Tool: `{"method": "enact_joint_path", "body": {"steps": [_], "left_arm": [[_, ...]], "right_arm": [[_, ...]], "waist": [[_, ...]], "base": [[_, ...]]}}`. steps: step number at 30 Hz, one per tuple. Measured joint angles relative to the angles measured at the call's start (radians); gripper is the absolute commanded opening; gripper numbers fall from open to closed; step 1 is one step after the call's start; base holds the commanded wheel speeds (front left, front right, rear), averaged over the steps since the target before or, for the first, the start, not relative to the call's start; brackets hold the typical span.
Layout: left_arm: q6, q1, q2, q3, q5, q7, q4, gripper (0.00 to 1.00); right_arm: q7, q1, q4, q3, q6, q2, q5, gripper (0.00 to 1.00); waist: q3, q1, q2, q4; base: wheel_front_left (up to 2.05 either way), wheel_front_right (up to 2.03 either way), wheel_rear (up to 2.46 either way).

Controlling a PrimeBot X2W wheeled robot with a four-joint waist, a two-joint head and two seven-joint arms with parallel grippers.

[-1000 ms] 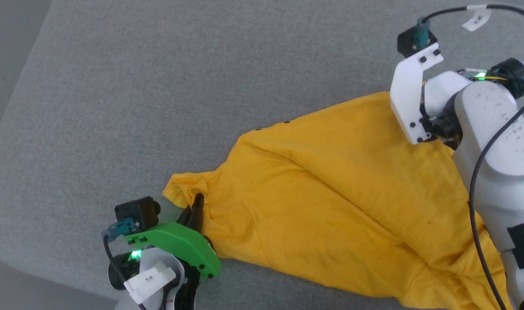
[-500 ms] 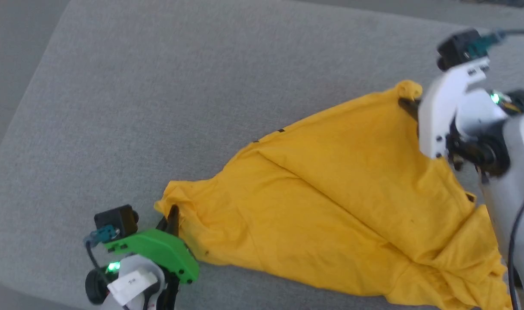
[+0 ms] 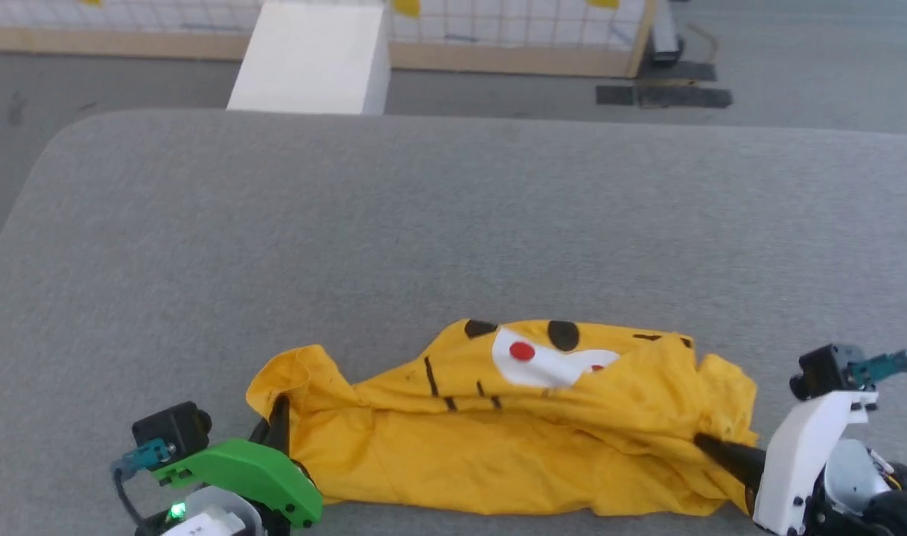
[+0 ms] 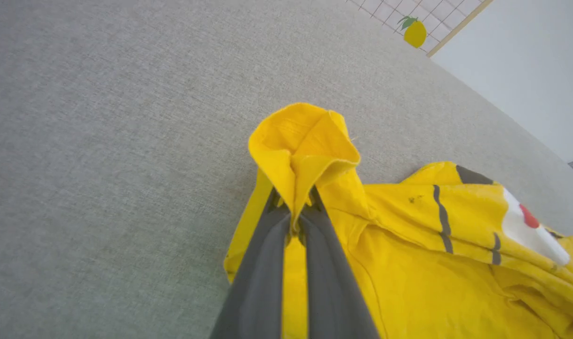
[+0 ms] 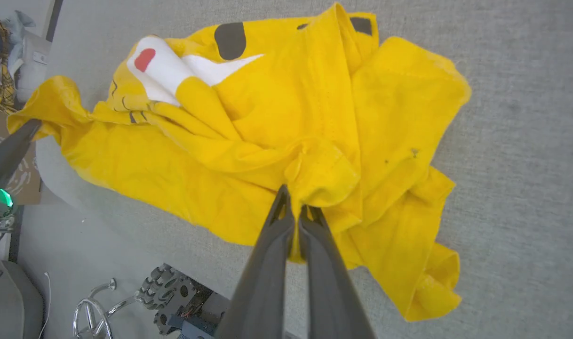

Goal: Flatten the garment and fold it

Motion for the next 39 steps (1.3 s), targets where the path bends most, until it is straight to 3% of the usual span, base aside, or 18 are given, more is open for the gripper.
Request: {"method": "enact_joint_path", "body": {"steps": [3,6,11,12,19,25,30,39], "left_arm": [[-0.046,-0.013,-0.005,0.021,-0.050,-0.015,-0.012,0.00],[-0.090,-0.092,0.020,0.040,-0.070,-0.004,-0.011,0.00],[-0.142,-0.373,0.091,0.057,-0.074,0.061,0.047,0.00],[-0.160,-0.466,0.125,0.031,-0.032,0.084,0.082,0.00],[-0.174,-0.966,0.181,0.016,0.058,0.130,0.301,0.00],[-0.161,-1.341,0.223,0.002,0.176,0.090,0.465,0.00],[-0.139,-1.583,0.227,-0.003,0.247,-0.030,0.544,0.00],[-0.096,-1.745,0.220,0.038,0.283,-0.276,0.635,0.00]], "right_arm": [[0.024,0.005,-0.047,-0.012,0.000,0.018,0.004,0.00],[0.036,-0.086,-0.073,-0.011,0.000,-0.001,0.005,0.00],[0.105,-0.379,-0.031,0.000,0.000,-0.069,-0.005,0.00],[0.119,-0.469,0.002,-0.009,0.000,-0.073,-0.014,0.00],[0.150,-0.950,0.200,-0.012,0.000,-0.068,-0.113,0.00],[0.015,-1.274,0.398,-0.027,0.000,-0.004,-0.232,0.00],[-0.166,-1.477,0.523,-0.074,0.000,0.065,-0.303,0.00],[-0.405,-1.658,0.687,-0.123,0.000,0.096,-0.339,0.00]], "waist": [[-0.024,0.0000,0.0000,-0.030],[-0.038,0.0000,0.0000,-0.054],[-0.029,0.0000,0.0000,-0.073],[-0.021,0.0000,0.0000,-0.074],[0.055,0.0000,0.0000,-0.076],[0.149,0.0001,0.0000,-0.097],[0.234,0.0001,0.0000,-0.120],[0.370,0.0002,0.0000,-0.147]], "base": [[0.00,0.00,0.00],[0.00,0.00,0.00],[0.00,0.00,0.00],[0.00,0.00,0.00],[0.00,0.00,0.00],[0.00,0.00,0.00],[0.00,0.00,0.00],[0.00,0.00,0.00]]}}
